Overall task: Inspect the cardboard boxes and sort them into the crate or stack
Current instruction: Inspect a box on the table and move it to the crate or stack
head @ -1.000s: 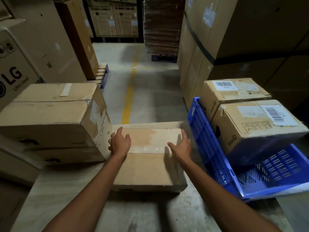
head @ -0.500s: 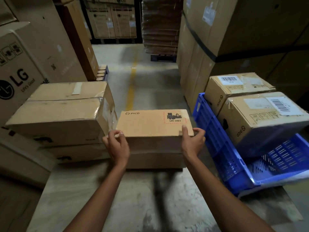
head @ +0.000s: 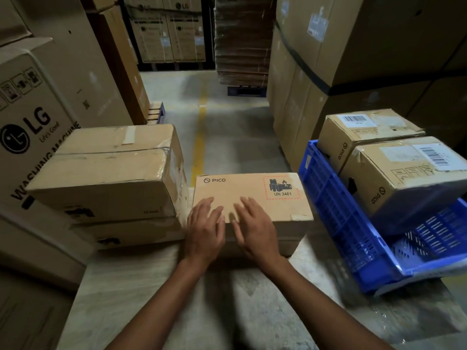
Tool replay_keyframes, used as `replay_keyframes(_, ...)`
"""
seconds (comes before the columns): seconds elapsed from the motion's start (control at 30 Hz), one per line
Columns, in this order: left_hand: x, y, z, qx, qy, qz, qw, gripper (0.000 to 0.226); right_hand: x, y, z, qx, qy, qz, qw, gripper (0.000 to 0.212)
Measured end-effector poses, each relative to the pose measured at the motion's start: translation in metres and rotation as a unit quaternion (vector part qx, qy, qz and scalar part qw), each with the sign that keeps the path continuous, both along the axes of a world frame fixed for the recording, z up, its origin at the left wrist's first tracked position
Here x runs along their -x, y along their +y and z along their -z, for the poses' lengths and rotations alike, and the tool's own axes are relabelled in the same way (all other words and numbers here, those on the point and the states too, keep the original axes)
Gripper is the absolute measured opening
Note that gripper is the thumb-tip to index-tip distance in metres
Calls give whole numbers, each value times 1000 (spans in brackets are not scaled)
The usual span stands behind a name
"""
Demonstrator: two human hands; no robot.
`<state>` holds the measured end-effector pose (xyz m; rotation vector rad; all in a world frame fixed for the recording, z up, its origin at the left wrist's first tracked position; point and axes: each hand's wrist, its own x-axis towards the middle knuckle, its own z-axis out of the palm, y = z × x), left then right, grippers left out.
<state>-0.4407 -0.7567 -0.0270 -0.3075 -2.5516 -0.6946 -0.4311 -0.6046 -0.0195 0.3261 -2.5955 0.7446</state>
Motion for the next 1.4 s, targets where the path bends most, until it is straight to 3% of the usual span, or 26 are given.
replay_keyframes(0.17, -1, -6, 1, 69, -57, 12, 996, 45, 2, -15, 15, -113, -52, 11, 992, 51)
replay_keyframes(0.27, 6, -6, -10, 98, -56, 10, 994, 37, 9, -13, 10, -135, -44, 11, 990, 42)
replay_keyframes(0.37, 18, -3, -24, 128, -77, 11, 989, 21, 26, -10, -9, -170, -46, 13, 984, 21)
replay_keyframes(0.47, 33, -1, -31, 110, -111, 24, 987, 27, 45, -10, -26, -192, -82, 2, 978, 26)
replay_keyframes(0.63, 47, -2, -28, 141, -202, 28, 969, 50, 53, -12, -17, -203, -101, -23, 974, 45)
replay_keyframes(0.87, 56, 11, -50, 210, -213, 12, 954, 35, 63, -9, -36, -230, -154, -27, 961, 39)
replay_keyframes(1.13, 69, 54, -45, 138, -263, 75, 952, 51, 73, 46, -31, -232, -229, 27, 945, 66)
replay_keyframes(1.4, 70, 54, -49, 174, -269, 87, 943, 50, 75, 54, -30, -216, -243, 3, 946, 63)
